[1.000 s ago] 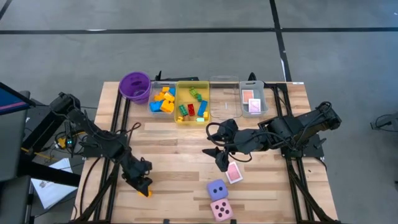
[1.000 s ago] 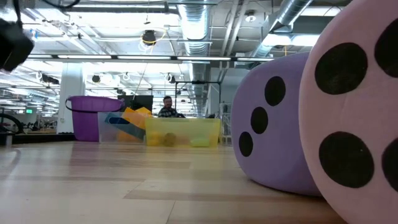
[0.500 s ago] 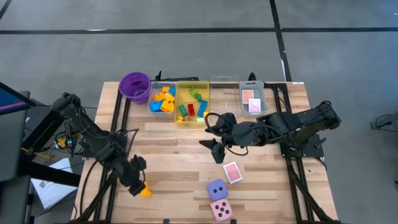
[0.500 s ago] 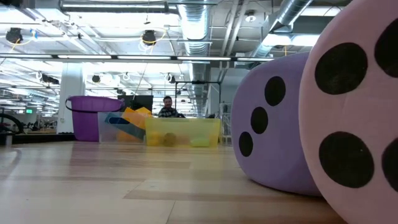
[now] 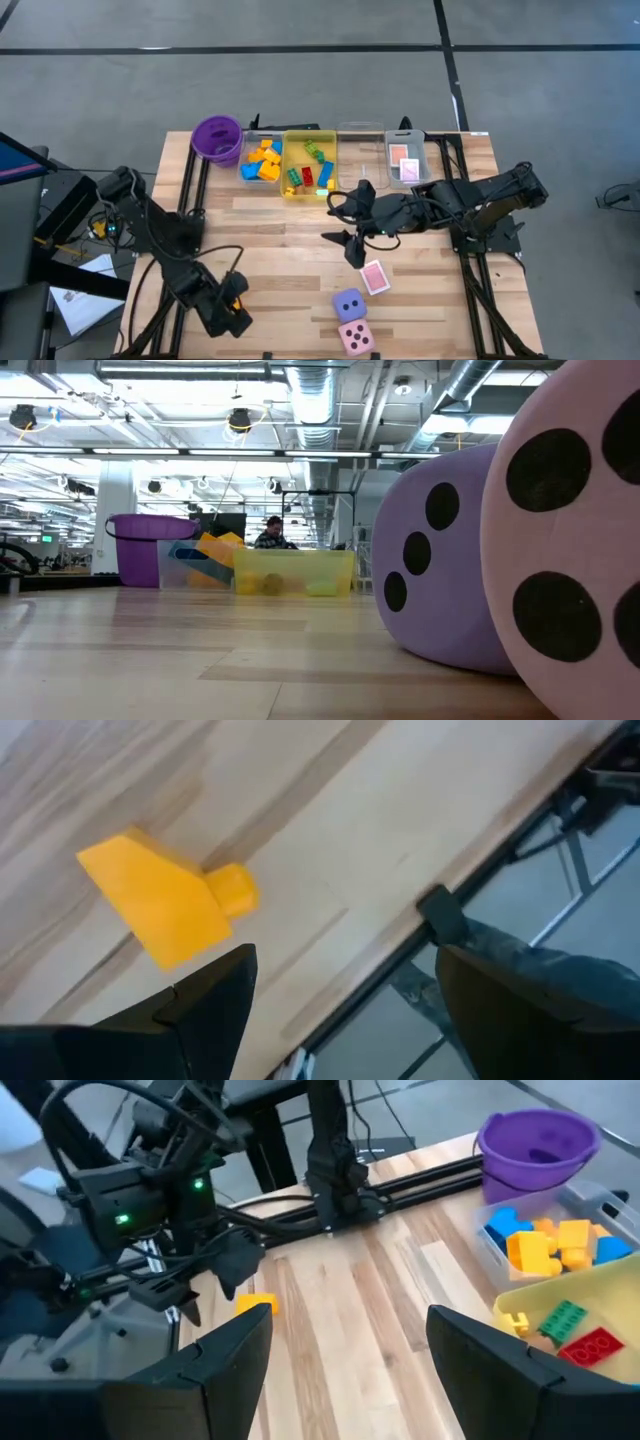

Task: Pick & Place Toys
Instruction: Put the big yellow game piece into the white bin

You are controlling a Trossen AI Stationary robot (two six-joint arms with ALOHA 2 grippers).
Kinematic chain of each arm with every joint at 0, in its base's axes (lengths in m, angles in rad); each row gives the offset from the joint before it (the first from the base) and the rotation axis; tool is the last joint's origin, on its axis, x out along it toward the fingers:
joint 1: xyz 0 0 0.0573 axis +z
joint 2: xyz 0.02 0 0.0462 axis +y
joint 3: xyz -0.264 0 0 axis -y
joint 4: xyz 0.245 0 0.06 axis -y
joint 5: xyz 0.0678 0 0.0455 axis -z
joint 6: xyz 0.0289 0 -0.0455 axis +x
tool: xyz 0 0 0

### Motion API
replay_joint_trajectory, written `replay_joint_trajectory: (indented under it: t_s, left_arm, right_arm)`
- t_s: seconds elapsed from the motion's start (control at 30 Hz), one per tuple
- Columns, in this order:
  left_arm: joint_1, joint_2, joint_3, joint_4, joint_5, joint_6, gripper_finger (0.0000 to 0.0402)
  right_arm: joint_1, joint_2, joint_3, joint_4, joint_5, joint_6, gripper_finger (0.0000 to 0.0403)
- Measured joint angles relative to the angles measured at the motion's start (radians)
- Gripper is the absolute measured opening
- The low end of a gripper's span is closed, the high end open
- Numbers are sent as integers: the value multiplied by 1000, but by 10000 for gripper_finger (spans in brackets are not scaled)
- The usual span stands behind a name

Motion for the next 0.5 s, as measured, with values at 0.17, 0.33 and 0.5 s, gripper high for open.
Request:
replay_joint_trajectory:
  t_s: [0.17,0.33,0.5]
  left_arm:
    - [21,21,0,51,5,-28,301]
    - [21,8,0,74,-17,-59,301]
    - [21,8,0,52,-19,-114,301]
  right_arm:
    - [0,0,0,-1,-46,-41,260]
    - [5,0,0,-3,-50,-66,260]
    - [14,0,0,-3,-53,-66,260]
